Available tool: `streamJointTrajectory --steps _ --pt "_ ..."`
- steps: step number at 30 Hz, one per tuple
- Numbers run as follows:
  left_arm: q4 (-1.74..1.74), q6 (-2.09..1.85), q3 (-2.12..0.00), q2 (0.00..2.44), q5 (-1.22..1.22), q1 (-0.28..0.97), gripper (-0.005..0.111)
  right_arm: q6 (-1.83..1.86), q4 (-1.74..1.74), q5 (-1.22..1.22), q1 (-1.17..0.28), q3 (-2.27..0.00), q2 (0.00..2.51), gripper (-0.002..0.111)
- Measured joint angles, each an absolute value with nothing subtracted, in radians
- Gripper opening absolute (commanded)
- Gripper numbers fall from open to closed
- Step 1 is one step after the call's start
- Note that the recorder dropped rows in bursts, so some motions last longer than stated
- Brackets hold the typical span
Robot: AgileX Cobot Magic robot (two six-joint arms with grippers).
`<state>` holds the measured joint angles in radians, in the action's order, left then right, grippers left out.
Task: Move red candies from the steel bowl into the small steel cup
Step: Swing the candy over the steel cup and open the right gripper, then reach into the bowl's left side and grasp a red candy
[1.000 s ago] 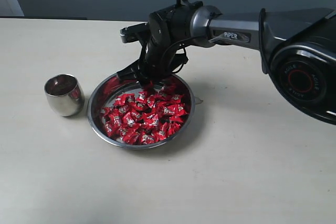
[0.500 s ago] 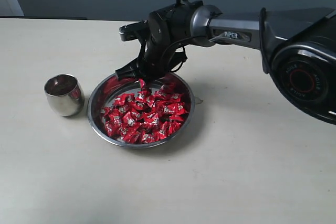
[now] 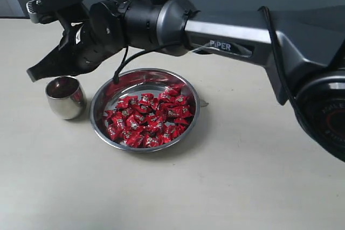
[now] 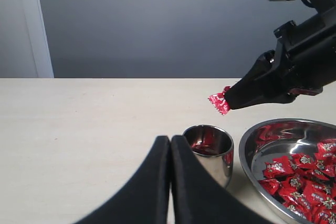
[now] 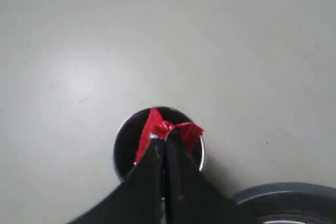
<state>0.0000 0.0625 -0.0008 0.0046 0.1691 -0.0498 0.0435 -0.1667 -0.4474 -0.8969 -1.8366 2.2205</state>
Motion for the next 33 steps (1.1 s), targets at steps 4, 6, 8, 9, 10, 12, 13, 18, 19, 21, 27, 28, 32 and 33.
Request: streamJointTrajectory --steps 4,6,8,9,10,12,13,18,19,21,27,28,32,33 --pt "0.0 0.062 -0.001 0.005 0.169 -0.05 0.0 0.067 -0.167 -0.414 -0.908 -1.837 2.242 0.006" --pt "0.0 0.062 -0.001 0.005 0.169 -0.05 0.0 0.11 -0.167 -0.435 -0.908 -1.837 2.255 0.023" --pt "0.0 0.062 -0.001 0.005 0.169 -0.05 0.0 0.138 -0.167 -0.452 -0.908 -1.837 2.263 0.033" --pt "0.0 0.062 -0.001 0.005 0.169 -0.05 0.0 0.143 -0.167 -0.456 -0.908 -1.837 2.265 0.038" --pt "0.0 0.062 -0.001 0.005 0.169 -0.05 0.0 0.147 -0.167 -0.456 -0.908 -1.837 2.265 0.039" --pt "0.0 0.062 -0.001 0.005 0.169 -0.05 0.0 0.152 -0.168 -0.451 -0.908 -1.837 2.265 0.038" --pt "0.0 0.062 -0.001 0.005 0.169 -0.05 0.0 0.154 -0.168 -0.451 -0.908 -1.837 2.265 0.038" --pt "0.0 0.062 -0.001 0.005 0.169 -0.05 0.0 0.095 -0.129 -0.558 -0.9 -1.837 2.263 0.038" --pt "0.0 0.062 -0.001 0.005 0.169 -0.05 0.0 0.062 -0.114 -0.605 -0.886 -1.837 2.262 0.038" --pt "0.0 0.062 -0.001 0.005 0.169 -0.05 0.0 0.036 -0.108 -0.661 -0.859 -1.837 2.259 0.038" --pt "0.0 0.062 -0.001 0.005 0.169 -0.05 0.0 0.028 -0.108 -0.719 -0.799 -1.837 2.259 0.038" --pt "0.0 0.062 -0.001 0.005 0.169 -0.05 0.0 0.028 -0.108 -0.719 -0.799 -1.837 2.259 0.038" --pt "0.0 0.062 -0.001 0.005 0.169 -0.05 0.0 0.041 -0.108 -0.733 -0.797 -1.837 2.263 0.044" --pt "0.0 0.062 -0.001 0.005 0.169 -0.05 0.0 0.044 -0.108 -0.741 -0.797 -1.837 2.268 0.048"
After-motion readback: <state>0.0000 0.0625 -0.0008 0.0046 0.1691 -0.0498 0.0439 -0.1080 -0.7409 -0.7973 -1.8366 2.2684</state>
